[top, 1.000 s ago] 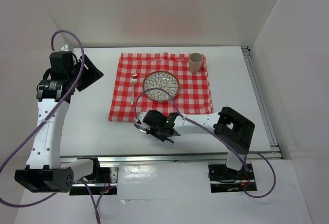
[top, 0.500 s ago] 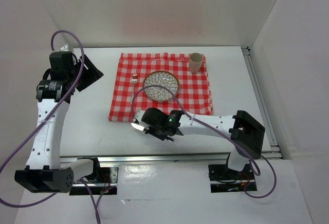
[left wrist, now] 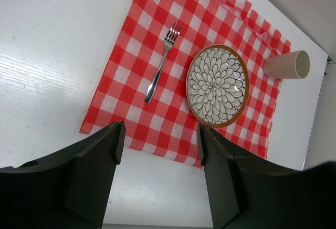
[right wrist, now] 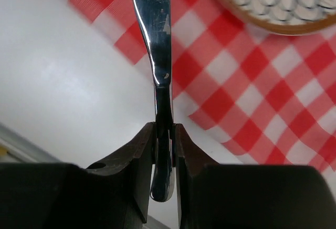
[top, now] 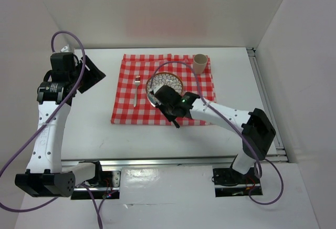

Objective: Set the dinner table for one person

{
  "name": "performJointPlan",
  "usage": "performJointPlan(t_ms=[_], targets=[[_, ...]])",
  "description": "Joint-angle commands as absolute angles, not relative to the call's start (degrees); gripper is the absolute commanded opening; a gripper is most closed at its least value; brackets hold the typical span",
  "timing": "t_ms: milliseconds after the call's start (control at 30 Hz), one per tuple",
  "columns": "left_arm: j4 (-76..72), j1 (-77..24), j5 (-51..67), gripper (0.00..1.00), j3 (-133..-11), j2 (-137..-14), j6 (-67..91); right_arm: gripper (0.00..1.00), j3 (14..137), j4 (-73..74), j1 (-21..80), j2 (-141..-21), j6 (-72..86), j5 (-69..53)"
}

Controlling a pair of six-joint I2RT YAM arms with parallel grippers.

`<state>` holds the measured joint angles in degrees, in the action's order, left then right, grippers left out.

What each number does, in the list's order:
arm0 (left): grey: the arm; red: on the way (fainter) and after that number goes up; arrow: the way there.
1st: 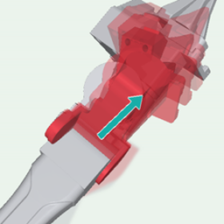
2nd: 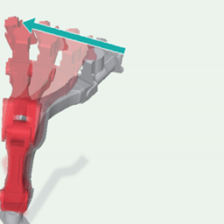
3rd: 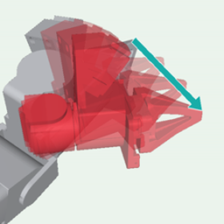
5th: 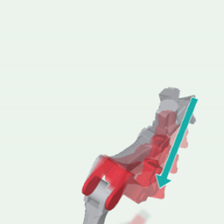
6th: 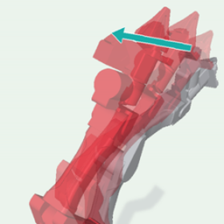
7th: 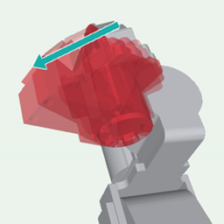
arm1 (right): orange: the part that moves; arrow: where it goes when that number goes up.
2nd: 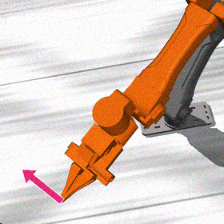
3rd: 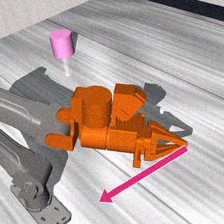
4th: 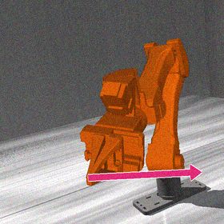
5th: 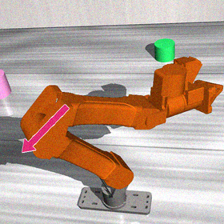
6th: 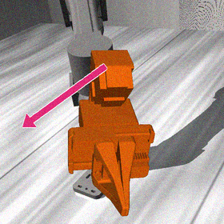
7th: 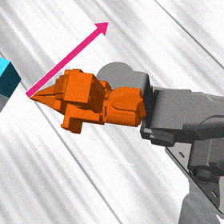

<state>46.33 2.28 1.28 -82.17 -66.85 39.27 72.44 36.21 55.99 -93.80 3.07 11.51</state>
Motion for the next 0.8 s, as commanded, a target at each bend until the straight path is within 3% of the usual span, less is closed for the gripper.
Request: performJointPlan(t_ms=[0,400,767], targets=[[44.74,2.55,0.44,0.74,-82.97,-65.30,39.55,0.00,77.08,38.67,50.81,-90.70,10.54,14.33],[44.12,2.55,0.97,0.74,-82.44,-65.83,39.55,0.00,75.68,38.77,29.38,-88.86,20.65,4.31],[43.59,2.55,0.44,0.74,-82.44,-66.88,39.55,0.00,75.67,36.13,22.76,-94.39,20.13,4.48]])
